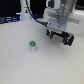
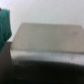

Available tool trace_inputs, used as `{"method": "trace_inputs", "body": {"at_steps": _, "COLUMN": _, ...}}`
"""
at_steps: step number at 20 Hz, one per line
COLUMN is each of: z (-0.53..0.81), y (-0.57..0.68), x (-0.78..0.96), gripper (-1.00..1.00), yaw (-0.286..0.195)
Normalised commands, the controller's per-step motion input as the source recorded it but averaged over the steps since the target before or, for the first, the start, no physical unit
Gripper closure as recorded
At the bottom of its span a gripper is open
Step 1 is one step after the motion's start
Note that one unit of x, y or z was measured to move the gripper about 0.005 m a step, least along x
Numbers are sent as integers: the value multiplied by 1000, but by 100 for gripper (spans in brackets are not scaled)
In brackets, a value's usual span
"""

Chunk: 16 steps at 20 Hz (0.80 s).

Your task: Open the kcup holder, insert the kcup into the holder, and close the kcup holder

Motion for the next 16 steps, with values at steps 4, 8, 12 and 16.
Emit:
{"method": "trace_inputs", "body": {"at_steps": 4, "z": 484, "y": -347, "x": 12, "gripper": -100, "yaw": -226}}
{"method": "trace_inputs", "body": {"at_steps": 8, "z": 437, "y": -376, "x": -6, "gripper": -100, "yaw": -243}}
{"method": "trace_inputs", "body": {"at_steps": 12, "z": 369, "y": -384, "x": -49, "gripper": -100, "yaw": -250}}
{"method": "trace_inputs", "body": {"at_steps": 16, "z": 105, "y": -380, "x": -60, "gripper": -100, "yaw": -269}}
